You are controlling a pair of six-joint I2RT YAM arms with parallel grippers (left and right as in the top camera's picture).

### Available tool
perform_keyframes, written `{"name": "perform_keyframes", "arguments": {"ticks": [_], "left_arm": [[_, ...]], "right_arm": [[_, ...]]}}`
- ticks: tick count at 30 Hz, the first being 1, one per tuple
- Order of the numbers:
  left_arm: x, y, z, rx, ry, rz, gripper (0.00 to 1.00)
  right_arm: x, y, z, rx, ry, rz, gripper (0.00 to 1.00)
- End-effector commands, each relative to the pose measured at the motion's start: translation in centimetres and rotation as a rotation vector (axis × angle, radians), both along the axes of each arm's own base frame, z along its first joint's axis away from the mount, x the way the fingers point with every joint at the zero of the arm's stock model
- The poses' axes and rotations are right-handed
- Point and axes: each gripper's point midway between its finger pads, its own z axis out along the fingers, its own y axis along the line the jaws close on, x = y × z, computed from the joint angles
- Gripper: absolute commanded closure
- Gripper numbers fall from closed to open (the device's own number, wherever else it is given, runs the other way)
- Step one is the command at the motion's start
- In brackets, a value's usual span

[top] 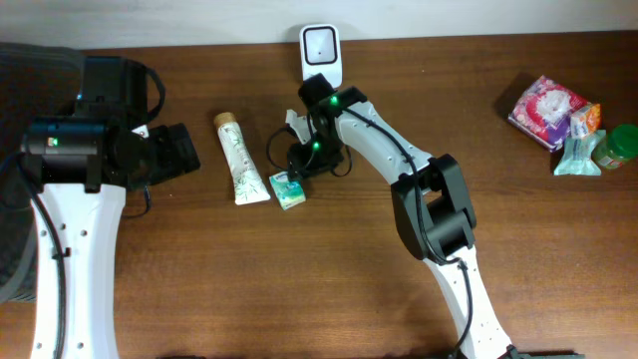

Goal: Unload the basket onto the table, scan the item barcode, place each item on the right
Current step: 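Reach the right gripper to the blue-green small pack and grasp it, then lift the blue-green pack and carry it right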

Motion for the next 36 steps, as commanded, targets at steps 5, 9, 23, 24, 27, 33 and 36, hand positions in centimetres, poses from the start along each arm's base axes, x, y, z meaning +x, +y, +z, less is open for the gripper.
{"name": "perform_keyframes", "arguments": {"ticks": [5, 9, 23, 24, 27, 33, 36], "left_arm": [[-0.1, 0.2, 0.5, -0.001, -0.020, 0.016, 0.01], [-0.1, 0.2, 0.5, -0.001, -0.020, 0.016, 0.01], [-0.1, 0.2, 0.5, -0.001, -0.020, 0.016, 0.01], [-0.1, 0.2, 0.5, -0.001, -0.020, 0.016, 0.01], [-0.1, 0.2, 0.5, -0.001, -0.019, 0.016, 0.01], [-0.1, 0.2, 0.5, -0.001, -0.020, 0.016, 0.01], [-0.1, 0.2, 0.5, -0.001, -0.019, 0.016, 0.01]], "right_arm": [[-2.1, -0.7, -1.5, 0.020, 0.190, -0.101, 0.66], [-0.3, -1.4, 3.6, 0.033, 0.147, -0.115, 0.54], [-2.9, 1.5, 3.1, 0.228, 0.249, -0.043, 0.96], [-1.7, 0.8, 6.1, 0.350, 0.246, -0.036, 0.96], [2.1, -4.1, 11.4, 0.565, 0.228, -0.105, 0.96], [7.8, -15.6, 17.8, 0.991, -0.004, -0.180, 0.96], [8.4, -17.8, 18.6, 1.040, -0.059, -0.194, 0.96]]}}
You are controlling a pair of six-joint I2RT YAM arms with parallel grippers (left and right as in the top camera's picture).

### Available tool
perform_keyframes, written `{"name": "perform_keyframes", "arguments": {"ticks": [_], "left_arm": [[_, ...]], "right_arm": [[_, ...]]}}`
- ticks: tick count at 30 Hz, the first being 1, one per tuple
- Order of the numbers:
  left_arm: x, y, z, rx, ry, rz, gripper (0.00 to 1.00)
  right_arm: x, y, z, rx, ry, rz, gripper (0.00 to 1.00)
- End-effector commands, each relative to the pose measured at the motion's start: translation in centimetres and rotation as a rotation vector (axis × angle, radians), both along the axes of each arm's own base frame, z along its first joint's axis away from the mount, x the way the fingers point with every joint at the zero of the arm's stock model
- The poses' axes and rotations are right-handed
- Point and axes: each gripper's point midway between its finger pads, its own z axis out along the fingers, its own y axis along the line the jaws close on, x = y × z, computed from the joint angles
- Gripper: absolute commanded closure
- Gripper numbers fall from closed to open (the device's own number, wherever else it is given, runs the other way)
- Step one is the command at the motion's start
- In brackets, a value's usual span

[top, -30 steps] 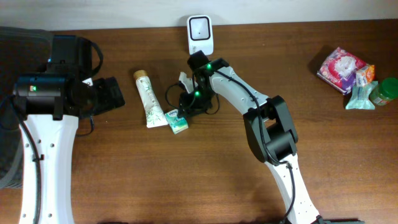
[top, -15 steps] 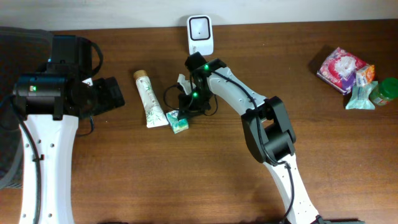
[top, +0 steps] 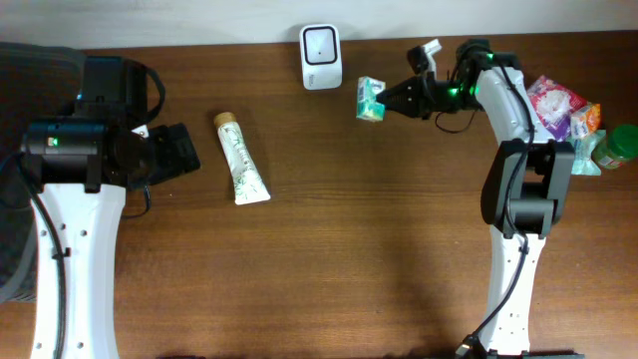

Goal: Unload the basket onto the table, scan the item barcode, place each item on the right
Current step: 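Lift the blue-green pack and carry it right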

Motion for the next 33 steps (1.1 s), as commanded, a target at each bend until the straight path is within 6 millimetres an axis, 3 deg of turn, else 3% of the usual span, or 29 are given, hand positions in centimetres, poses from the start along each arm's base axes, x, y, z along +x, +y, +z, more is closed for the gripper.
{"name": "perform_keyframes", "arguments": {"ticks": [1, 7, 11, 14, 15, 16, 17, 19, 20, 23, 25, 27, 30, 32, 33], "left_arm": [[-0.1, 0.2, 0.5, -0.001, -0.020, 0.016, 0.01], [-0.1, 0.2, 0.5, -0.001, -0.020, 0.016, 0.01], [-0.1, 0.2, 0.5, -0.001, -0.020, 0.016, 0.01], [-0.1, 0.2, 0.5, -0.001, -0.020, 0.016, 0.01], [-0.1, 0.2, 0.5, -0.001, -0.020, 0.016, 0.01], [-0.1, 0.2, 0.5, -0.001, -0.020, 0.016, 0.01], [-0.1, 0.2, 0.5, -0.001, -0.020, 0.016, 0.01], [-0.1, 0.2, 0.5, -0.001, -0.020, 0.016, 0.01], [-0.1, 0.2, 0.5, -0.001, -0.020, 0.016, 0.01], [-0.1, 0.2, 0.5, -0.001, -0.020, 0.016, 0.01], [-0.1, 0.2, 0.5, -0.001, -0.020, 0.016, 0.01], [-0.1, 0.2, 0.5, -0.001, -0.020, 0.016, 0.01], [-0.1, 0.2, 0.5, -0.001, -0.020, 0.016, 0.01], [-0.1, 0.2, 0.5, -0.001, -0.020, 0.016, 0.01], [-0.1, 0.2, 0.5, -0.001, -0.020, 0.016, 0.01]], "right_arm": [[-0.1, -0.1, 3.6, 0.062, -0.146, 0.006, 0.96], [-1.8, 4.8, 3.7, 0.067, -0.253, 0.112, 0.96], [-1.9, 5.5, 4.0, 0.068, -0.274, 0.129, 0.96], [-1.6, 6.4, 2.0, -0.103, -0.191, 0.135, 0.96], [0.2, 6.2, -0.1, -0.386, -0.112, 0.063, 0.96], [3.2, 4.4, -1.0, -0.712, -0.098, -0.111, 0.96], [6.1, 2.0, 0.0, -0.974, -0.180, -0.291, 0.96], [10.4, -1.1, 2.7, -1.339, -0.409, -0.565, 0.96], [11.9, -0.5, 3.4, -1.466, -0.571, -0.582, 0.96], [14.8, 4.1, 2.9, -1.531, -0.891, -0.484, 0.96], [16.3, 5.5, 1.8, -1.508, -0.949, -0.512, 0.96], [16.5, 7.2, 0.8, -1.440, -0.983, -0.455, 0.96], [16.5, 7.6, 0.6, -1.424, -0.998, -0.439, 0.96], [16.4, 6.2, 1.0, -1.471, -0.939, -0.501, 0.96], [15.8, 5.3, 2.2, -1.468, -0.884, -0.547, 0.96]]}}
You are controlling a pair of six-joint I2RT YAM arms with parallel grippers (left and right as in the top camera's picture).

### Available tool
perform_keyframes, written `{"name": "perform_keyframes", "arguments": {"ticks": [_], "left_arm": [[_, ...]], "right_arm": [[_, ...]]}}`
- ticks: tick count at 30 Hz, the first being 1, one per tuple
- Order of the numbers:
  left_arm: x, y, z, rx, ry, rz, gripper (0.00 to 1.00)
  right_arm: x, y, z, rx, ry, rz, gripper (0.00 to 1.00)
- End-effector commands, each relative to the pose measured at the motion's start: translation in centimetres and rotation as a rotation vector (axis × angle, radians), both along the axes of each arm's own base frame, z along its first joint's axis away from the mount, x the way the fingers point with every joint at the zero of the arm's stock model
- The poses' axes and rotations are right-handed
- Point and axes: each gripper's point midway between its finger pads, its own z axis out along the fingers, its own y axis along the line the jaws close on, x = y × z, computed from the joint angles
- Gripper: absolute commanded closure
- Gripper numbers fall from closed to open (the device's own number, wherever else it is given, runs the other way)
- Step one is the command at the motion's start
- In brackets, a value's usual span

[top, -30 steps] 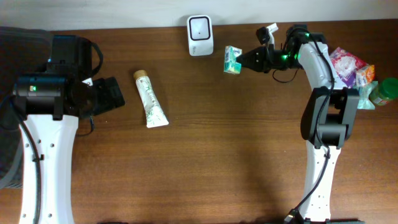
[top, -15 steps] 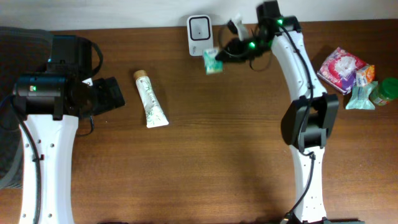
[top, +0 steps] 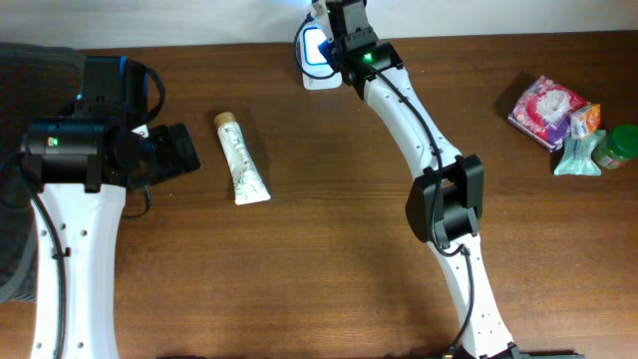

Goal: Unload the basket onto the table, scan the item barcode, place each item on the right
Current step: 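Lift the blue-green pack and carry it right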

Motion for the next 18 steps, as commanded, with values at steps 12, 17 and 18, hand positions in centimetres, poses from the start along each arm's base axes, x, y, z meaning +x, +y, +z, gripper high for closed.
{"name": "perform_keyframes", "arguments": {"ticks": [12, 17, 18], "left_arm": [[-0.1, 0.2, 0.5, -0.001, -0.020, 0.016, 0.01], [-0.1, 0.2, 0.5, -0.001, -0.019, 0.016, 0.01], [-0.1, 0.2, 0.5, -0.001, -0.020, 0.016, 0.01]], "right_arm": [[-8.9, -24.7, 3.0, 0.677, 0.498, -0.375, 0.78], [-8.2, -14.7, -3.2, 0.529, 0.597, -0.034, 0.27], [-8.2, -13.0, -5.3, 0.511, 0.623, -0.011, 0.27]]}}
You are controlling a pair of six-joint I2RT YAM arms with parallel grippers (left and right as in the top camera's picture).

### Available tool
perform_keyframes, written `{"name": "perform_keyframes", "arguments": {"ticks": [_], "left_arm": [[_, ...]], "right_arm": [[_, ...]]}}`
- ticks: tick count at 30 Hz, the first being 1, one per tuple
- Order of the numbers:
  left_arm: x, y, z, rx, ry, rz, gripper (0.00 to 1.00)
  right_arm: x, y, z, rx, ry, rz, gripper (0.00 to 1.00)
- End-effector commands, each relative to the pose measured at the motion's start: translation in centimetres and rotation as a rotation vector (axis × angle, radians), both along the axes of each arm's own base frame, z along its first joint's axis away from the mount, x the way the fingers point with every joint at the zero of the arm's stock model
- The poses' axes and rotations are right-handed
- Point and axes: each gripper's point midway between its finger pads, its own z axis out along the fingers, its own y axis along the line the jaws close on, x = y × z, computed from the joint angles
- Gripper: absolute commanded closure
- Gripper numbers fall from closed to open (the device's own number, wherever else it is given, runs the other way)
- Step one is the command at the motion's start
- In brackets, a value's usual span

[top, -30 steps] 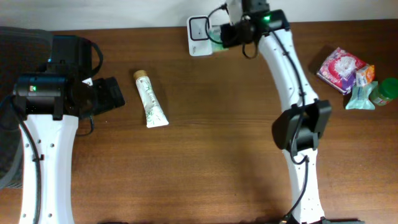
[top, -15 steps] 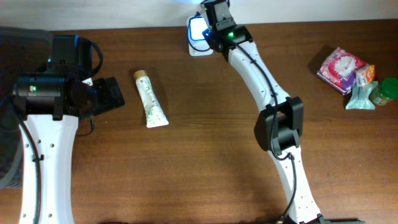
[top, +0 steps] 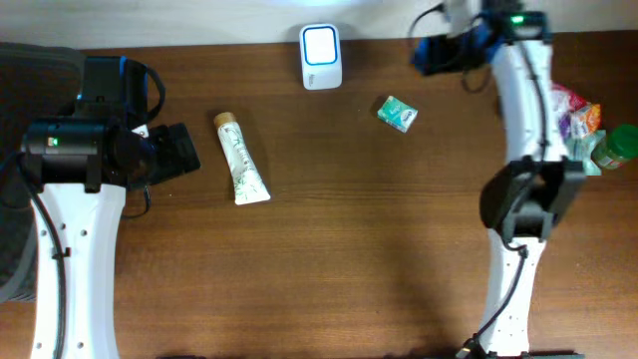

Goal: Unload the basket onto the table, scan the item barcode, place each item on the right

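A small green and white box (top: 397, 113) lies on the brown table, right of the white scanner (top: 321, 45) at the back edge. My right gripper (top: 431, 54) hovers at the back of the table, up and to the right of the box. It is apart from the box, empty, and its fingers look open. A cream tube (top: 241, 160) lies left of centre. My left gripper (top: 185, 150) rests at the left, just left of the tube, open and holding nothing.
A heap of packets and a green-lidded jar (top: 588, 125) sit at the right edge, partly behind the right arm. A dark chair or bag (top: 20, 179) shows at the far left behind the left arm.
My right gripper was at the scanner with the box hidden under it. Now the gripper is at the back right, and the box lies loose on the table right of the scanner.
My right gripper was down at the green box beside the tube. Then it held the box in the air right of the scanner, and later pressed in at the lit scanner. Now the box lies released on the table. The left arm and tube stayed put.
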Motion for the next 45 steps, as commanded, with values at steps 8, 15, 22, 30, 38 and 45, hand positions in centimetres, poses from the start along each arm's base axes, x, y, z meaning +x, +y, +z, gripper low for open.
{"name": "perform_keyframes", "arguments": {"ticks": [8, 15, 22, 30, 38, 45], "left_arm": [[-0.1, 0.2, 0.5, -0.002, -0.021, 0.017, 0.01], [-0.1, 0.2, 0.5, -0.002, -0.021, 0.017, 0.01], [-0.1, 0.2, 0.5, -0.002, -0.021, 0.017, 0.01], [-0.1, 0.2, 0.5, -0.002, -0.021, 0.017, 0.01], [-0.1, 0.2, 0.5, -0.002, -0.021, 0.017, 0.01], [-0.1, 0.2, 0.5, -0.002, -0.021, 0.017, 0.01]], "right_arm": [[-2.9, 2.4, -13.3, -0.061, 0.190, 0.128, 0.59], [-3.8, 6.8, -6.9, 0.247, 0.218, 0.147, 0.96], [-5.6, 13.2, 13.3, 1.005, 0.118, 0.508, 0.96], [2.6, 13.8, 4.6, 0.391, -0.054, -0.017, 0.96], [7.4, 19.6, 3.8, -0.718, -0.724, -0.032, 0.96], [7.5, 15.3, 1.3, -0.787, -0.609, -0.116, 0.96]]}}
